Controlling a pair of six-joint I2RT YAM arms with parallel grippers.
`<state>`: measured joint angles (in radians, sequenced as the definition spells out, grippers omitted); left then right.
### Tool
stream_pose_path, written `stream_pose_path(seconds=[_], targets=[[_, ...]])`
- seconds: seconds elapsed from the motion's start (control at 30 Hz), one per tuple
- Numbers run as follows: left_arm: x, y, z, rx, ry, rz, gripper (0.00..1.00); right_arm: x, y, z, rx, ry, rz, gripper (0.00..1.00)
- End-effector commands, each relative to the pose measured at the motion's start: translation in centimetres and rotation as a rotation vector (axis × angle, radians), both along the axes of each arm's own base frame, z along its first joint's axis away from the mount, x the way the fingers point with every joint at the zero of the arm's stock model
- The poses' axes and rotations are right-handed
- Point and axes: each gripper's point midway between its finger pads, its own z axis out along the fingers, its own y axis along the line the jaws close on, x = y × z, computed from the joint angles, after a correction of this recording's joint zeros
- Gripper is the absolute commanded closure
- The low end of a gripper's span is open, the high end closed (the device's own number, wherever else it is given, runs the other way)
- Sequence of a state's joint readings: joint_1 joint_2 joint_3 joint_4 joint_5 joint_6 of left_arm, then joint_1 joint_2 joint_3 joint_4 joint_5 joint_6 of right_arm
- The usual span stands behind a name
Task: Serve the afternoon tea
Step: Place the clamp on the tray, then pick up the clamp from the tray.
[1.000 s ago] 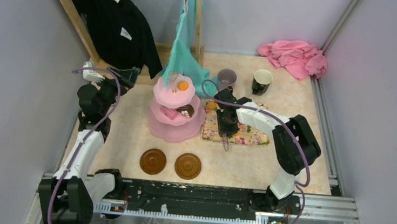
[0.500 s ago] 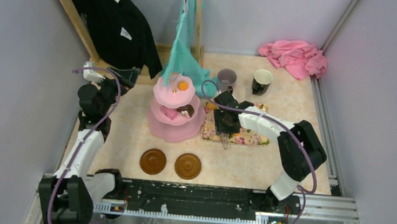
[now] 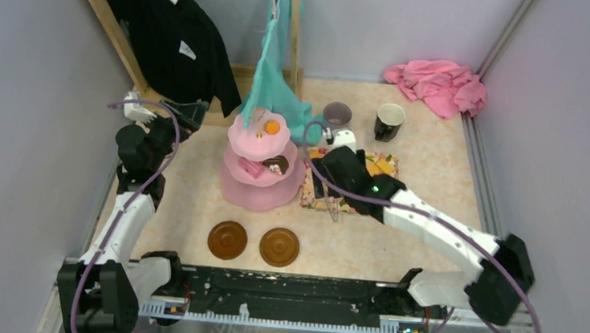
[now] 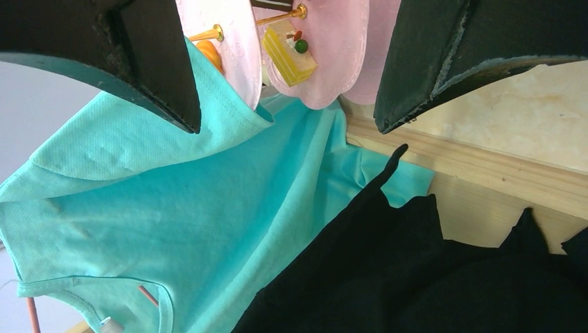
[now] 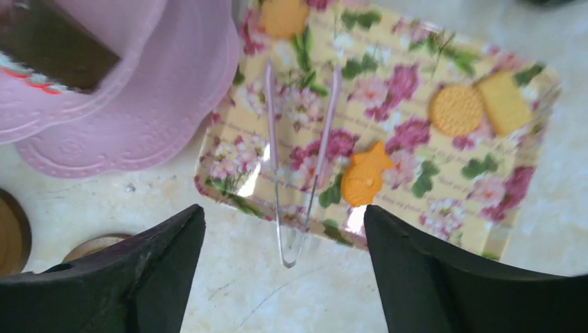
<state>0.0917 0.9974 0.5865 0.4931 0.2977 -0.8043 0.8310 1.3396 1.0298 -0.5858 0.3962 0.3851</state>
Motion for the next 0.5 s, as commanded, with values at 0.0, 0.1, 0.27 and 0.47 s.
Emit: stream_pose_path(seconds=[0.0, 0.1, 0.27, 0.47], targets=[[0.4, 0.3, 1.0, 0.031, -0.038, 0.011, 0.01, 1.6, -1.6, 6.3, 0.236, -0.366, -0.136, 0.04], [0.5, 0.2, 1.0, 0.036, -0.039, 0.008, 0.01, 0.8, -1.5, 7.8, 0.437, -0.483, -0.11, 0.01], [0.5, 0.2, 0.8, 0.027, -0.045, 0.009, 0.01, 0.2, -2.0, 7.6, 0.5, -0.545, -0.09, 0.08], [0.5, 0.2, 0.7, 0.032, -0.043, 0.012, 0.01, 1.2, -2.4, 3.2, 0.311, -0.425, -0.152, 0.26]])
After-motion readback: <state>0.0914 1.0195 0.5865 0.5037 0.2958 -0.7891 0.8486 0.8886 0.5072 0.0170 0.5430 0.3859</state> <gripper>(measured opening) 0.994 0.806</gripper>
